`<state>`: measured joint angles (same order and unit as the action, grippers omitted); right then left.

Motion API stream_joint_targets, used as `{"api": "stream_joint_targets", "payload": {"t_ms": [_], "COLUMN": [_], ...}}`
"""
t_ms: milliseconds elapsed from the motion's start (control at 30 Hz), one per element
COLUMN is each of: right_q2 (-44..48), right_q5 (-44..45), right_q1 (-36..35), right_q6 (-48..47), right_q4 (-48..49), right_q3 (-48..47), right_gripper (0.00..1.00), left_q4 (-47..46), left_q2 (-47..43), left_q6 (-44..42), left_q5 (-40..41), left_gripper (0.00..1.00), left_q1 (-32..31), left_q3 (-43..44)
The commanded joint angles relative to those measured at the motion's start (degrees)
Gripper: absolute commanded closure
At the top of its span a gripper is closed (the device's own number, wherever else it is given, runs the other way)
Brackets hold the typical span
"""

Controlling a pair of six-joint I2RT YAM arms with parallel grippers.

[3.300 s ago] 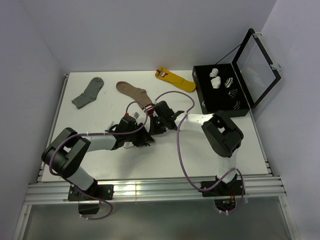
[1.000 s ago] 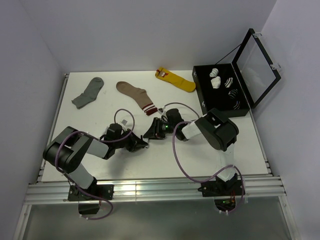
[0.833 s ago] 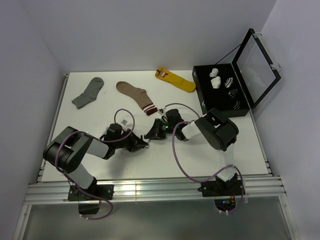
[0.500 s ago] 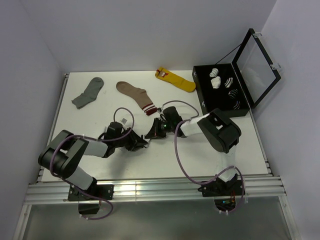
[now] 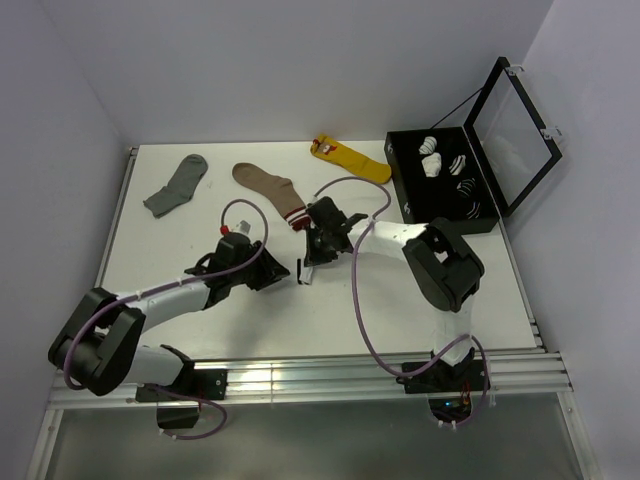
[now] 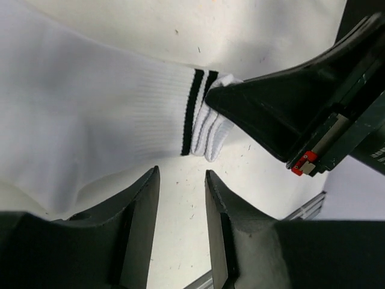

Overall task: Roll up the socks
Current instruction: Roll the sock at the center of the board.

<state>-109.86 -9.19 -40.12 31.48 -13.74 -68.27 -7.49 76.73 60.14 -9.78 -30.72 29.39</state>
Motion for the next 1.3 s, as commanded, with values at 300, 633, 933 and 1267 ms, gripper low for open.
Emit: {"api": "stream_joint_targets", "payload": {"t_ms": [300, 633, 933, 1267], "right_q2": [-3.2, -3.9, -3.3, 5.9], "right_q5": [7.2, 5.9, 3.3, -6.4], "right_q1": [-2.0, -2.1, -2.0, 2.9], "right_q6": [-2.2, -2.0, -1.6, 0.9], "right_q4": [-14.0, -13.9, -13.1, 1.2], "right_q3": [-7.3, -7.8, -7.2, 4.0], "right_gripper": [1.00, 1.00, 1.00, 0.70], "left_q4": [1.1, -0.2, 4.0, 3.5], "left_q2": [8.8, 14.6, 19.0, 19.2], "left_q6": [-4.2, -4.4, -1.5, 0.4], "left_q5": [16.6, 21.4, 23.0, 21.6], "left_gripper": [0.59, 0.62, 0.94, 1.00], "left_q1": [-14.0, -17.5, -18.9, -18.4], "left_q3": [10.4, 12.8, 14.0, 12.1]}}
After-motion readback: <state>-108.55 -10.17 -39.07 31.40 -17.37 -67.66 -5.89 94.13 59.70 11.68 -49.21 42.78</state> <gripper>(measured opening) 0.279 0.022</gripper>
